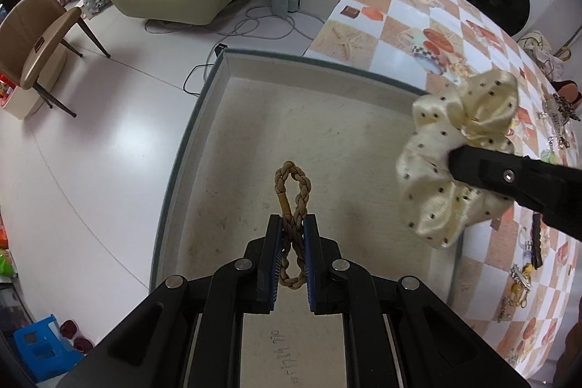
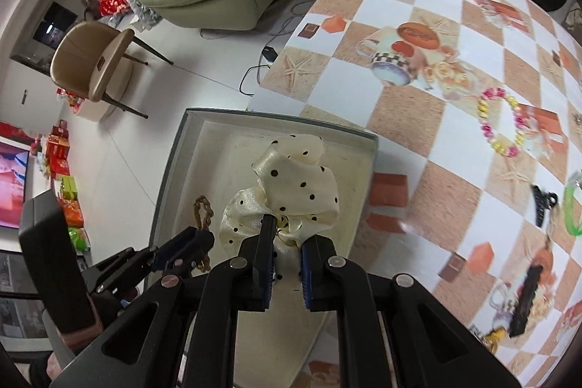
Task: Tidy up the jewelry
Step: 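Carry bracelet and scrunchie over the white tray with both tools, then open both tools to drop bracelet and scrunchie into the tray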
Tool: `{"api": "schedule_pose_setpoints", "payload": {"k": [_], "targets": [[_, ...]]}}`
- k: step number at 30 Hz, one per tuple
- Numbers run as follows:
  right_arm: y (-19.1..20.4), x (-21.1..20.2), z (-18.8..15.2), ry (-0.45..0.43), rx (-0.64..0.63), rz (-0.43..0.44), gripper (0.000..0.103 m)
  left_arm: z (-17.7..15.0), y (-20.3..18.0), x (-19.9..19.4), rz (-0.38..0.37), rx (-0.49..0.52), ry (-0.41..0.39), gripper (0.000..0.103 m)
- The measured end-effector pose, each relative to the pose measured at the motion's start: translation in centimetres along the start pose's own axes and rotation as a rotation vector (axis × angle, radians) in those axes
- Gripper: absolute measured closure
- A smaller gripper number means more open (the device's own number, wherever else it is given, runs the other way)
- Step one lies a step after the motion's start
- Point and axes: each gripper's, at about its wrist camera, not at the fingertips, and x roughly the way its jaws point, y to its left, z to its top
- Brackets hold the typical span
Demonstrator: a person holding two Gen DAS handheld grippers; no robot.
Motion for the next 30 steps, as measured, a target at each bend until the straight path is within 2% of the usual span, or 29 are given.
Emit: {"api": "schedule_pose_setpoints", "payload": {"k": [11, 19, 22, 23, 24, 25, 26, 27, 28, 30], "targets": [[-0.9, 3.6, 1.6, 0.045, 0.018, -0.005, 0.09, -0.1, -0.2, 1.4, 0.037, 0.008, 0.016, 0.086], [-1.0, 5.9, 2.1, 0.085, 0.021, -0.021, 0.085, -0.4, -0.6, 2.1, 0.073, 0.032, 0.038, 0.086], [-1.0, 6.4, 2.1, 0.099, 0.025, -0.024, 0.078, -0.4, -0.6, 2.2, 0.074, 0.031, 0.039, 0.086], [-1.1, 6.5, 2.1, 0.102, 0.026, -0.026, 0.074, -0.4, -0.6, 2.2, 0.076, 0.031, 0.039, 0.083], [-1.1, 6.6, 2.1, 0.103, 0.027, -0.028, 0.069, -0.4, -0.6, 2.1, 0.08, 0.032, 0.038, 0.073], [-1.2, 6.8, 2.2, 0.107, 0.031, -0.029, 0.066, -0.4, -0.5, 2.1, 0.085, 0.031, 0.036, 0.032], [-1.2, 7.0, 2.3, 0.11, 0.034, -0.028, 0.061, -0.4, -0.5, 1.9, 0.092, 0.024, 0.029, 0.006], [-1.3, 7.1, 2.4, 0.112, 0.042, -0.025, 0.055, -0.4, -0.3, 1.6, 0.098, 0.014, 0.007, 0.006], [-1.5, 7.2, 2.4, 0.112, 0.048, -0.019, 0.053, -0.4, -0.2, 1.3, 0.093, 0.011, -0.004, 0.006], [-1.6, 7.2, 2.6, 0.108, 0.065, 0.006, 0.046, -0.2, -0.3, 1.5, 0.085, 0.015, 0.014, 0.006]]}}
